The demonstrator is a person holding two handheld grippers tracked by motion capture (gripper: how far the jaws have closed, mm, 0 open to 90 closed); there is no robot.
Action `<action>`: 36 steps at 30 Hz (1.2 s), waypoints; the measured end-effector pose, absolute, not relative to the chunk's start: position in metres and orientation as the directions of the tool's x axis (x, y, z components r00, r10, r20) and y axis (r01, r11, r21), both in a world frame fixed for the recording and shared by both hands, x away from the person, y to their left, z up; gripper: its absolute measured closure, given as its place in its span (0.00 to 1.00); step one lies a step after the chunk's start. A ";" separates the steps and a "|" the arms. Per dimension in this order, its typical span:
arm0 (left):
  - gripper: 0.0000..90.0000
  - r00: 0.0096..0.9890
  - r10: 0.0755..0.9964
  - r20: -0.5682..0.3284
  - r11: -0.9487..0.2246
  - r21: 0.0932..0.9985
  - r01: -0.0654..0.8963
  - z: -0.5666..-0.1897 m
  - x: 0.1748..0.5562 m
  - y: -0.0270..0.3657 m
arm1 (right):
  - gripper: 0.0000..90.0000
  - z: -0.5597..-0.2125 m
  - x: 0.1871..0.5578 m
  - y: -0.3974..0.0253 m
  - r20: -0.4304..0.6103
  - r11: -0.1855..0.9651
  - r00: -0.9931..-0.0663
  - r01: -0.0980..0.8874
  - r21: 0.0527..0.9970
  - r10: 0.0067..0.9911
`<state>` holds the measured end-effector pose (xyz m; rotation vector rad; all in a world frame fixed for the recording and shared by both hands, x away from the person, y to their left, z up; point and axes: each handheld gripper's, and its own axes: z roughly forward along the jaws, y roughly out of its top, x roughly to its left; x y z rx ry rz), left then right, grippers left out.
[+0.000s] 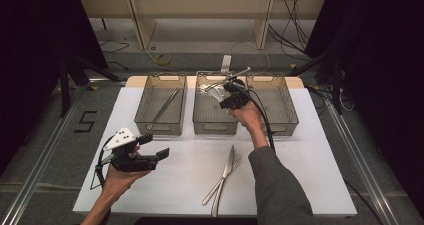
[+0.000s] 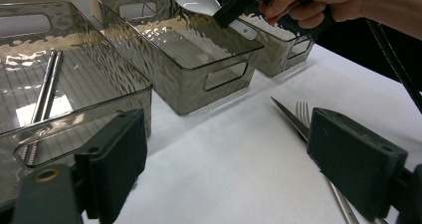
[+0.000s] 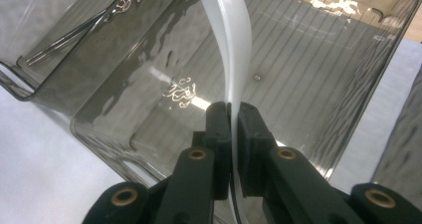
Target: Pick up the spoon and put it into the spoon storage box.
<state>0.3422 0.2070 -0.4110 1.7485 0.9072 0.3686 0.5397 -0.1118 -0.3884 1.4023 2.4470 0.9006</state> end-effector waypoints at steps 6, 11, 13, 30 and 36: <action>0.17 0.662 0.727 -0.182 -0.131 0.910 0.394 -0.411 0.342 0.207 | 0.95 -0.392 0.540 -0.108 0.132 0.383 -0.547 0.718 0.582 0.826; 0.17 0.662 0.728 -0.181 -0.131 0.910 0.393 -0.411 0.342 0.207 | 0.95 -0.395 0.541 -0.105 0.131 0.391 -0.551 0.720 0.573 0.824; 0.17 0.661 0.728 -0.182 -0.129 0.910 0.393 -0.411 0.342 0.207 | 0.89 -0.397 0.542 -0.104 0.131 0.400 -0.560 0.717 0.571 0.818; 0.17 0.656 0.733 -0.181 -0.125 0.912 0.391 -0.411 0.342 0.207 | 0.50 -0.377 0.501 -0.098 0.186 0.430 -0.666 0.643 0.634 0.722; 0.17 0.657 0.733 -0.177 -0.128 0.912 0.389 -0.411 0.342 0.207 | 0.46 -0.380 0.460 -0.094 0.156 0.492 -0.732 0.583 0.647 0.663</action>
